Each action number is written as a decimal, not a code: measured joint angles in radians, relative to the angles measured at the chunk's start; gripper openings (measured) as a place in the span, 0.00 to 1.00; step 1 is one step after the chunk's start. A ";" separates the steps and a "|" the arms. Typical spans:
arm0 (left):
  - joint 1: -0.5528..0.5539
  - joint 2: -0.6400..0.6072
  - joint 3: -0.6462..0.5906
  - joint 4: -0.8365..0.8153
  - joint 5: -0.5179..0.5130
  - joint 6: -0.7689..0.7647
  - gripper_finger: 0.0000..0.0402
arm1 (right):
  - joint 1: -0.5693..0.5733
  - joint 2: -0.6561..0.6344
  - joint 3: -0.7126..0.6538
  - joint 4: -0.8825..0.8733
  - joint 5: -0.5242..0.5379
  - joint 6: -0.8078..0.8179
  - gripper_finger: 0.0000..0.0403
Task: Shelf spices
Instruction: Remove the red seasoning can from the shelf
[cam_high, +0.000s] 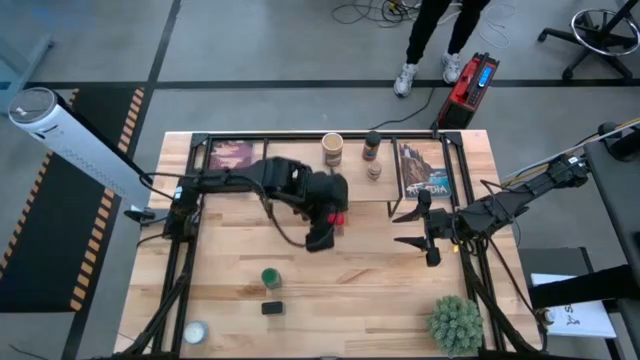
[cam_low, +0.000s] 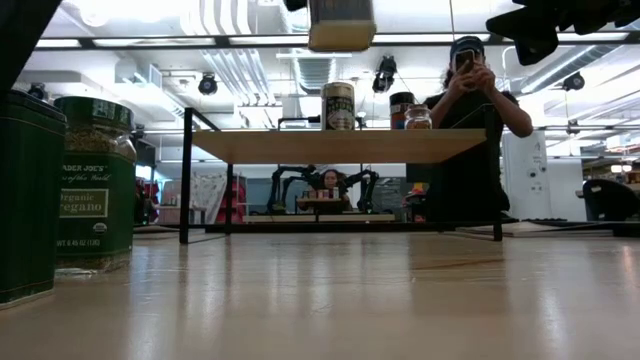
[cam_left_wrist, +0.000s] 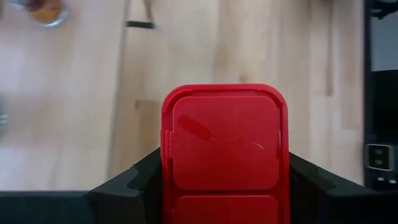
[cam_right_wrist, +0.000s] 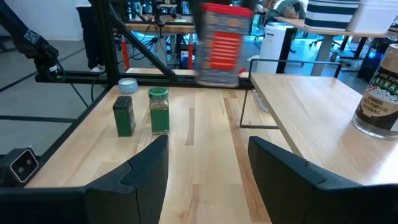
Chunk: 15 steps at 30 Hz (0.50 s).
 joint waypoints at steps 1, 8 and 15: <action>-0.016 0.000 0.000 0.004 -0.004 -0.010 0.50 | 0.000 0.000 0.000 0.000 0.000 0.000 0.49; -0.138 0.000 -0.013 0.055 -0.089 -0.082 0.50 | 0.000 0.000 0.000 0.001 -0.001 0.001 0.49; -0.238 0.002 -0.082 0.115 -0.208 -0.131 0.50 | 0.000 0.000 0.000 0.004 -0.018 0.001 0.49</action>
